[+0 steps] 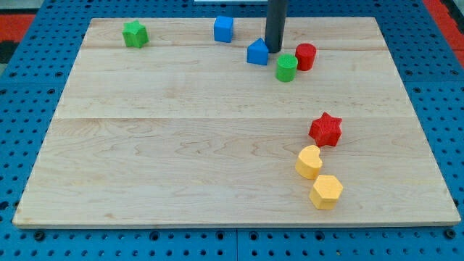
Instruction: Push yellow hexagon below red star
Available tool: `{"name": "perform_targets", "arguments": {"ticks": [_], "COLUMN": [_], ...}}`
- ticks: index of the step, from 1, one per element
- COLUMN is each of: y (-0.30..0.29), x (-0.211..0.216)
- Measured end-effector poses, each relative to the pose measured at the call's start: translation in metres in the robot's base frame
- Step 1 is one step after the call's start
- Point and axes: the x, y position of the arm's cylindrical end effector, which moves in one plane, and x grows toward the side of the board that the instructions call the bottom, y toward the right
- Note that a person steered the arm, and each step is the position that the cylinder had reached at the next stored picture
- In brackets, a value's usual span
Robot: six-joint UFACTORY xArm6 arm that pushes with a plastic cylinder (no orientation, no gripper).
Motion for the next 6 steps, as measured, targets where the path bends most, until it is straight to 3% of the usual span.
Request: {"name": "perform_targets", "arguments": {"ticks": [1, 2, 4, 5, 6], "y": [0.006, 0.006, -0.025, -0.062, -0.016], "x": [0.077, 0.097, 0.206, 0.228, 0.262]}}
